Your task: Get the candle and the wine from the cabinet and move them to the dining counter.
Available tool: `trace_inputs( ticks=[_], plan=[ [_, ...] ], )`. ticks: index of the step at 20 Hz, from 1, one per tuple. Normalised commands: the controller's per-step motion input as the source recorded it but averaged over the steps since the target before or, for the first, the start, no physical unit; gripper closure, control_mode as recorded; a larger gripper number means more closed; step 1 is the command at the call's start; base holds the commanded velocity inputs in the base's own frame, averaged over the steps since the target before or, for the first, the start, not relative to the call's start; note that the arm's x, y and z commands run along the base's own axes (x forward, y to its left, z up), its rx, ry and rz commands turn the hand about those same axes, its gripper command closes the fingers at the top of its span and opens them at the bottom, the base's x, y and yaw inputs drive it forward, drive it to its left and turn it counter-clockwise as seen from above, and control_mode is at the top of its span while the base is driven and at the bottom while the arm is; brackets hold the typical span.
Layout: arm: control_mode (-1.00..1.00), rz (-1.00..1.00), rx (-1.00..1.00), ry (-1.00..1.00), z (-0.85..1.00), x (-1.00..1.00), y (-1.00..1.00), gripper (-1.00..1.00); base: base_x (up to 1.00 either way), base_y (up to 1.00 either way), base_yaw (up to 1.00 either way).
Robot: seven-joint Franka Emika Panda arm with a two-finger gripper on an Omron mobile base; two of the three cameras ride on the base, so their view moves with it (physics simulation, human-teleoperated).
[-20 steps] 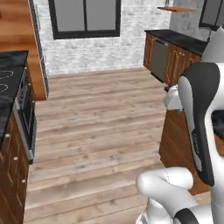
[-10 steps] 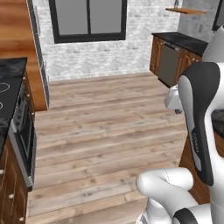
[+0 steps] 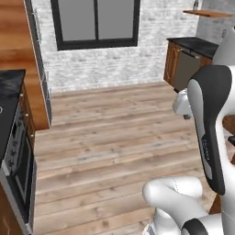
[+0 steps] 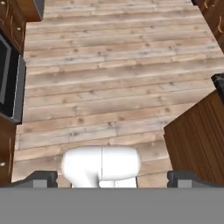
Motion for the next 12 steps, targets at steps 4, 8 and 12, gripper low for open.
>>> trace_inputs(
  ticks=[4,8,12],
  plan=[
    [1.00,0.00,0.00,0.00,0.00,0.00,0.00,-1.00,1.00,-0.01,0.00],
    [1.00,0.00,0.00,0.00,0.00,0.00,0.00,-1.00,1.00,0.00,0.00],
    [1.00,0.00,0.00,0.00,0.00,0.00,0.00,-1.00,1.00,0.00,-0.02]
  ],
)
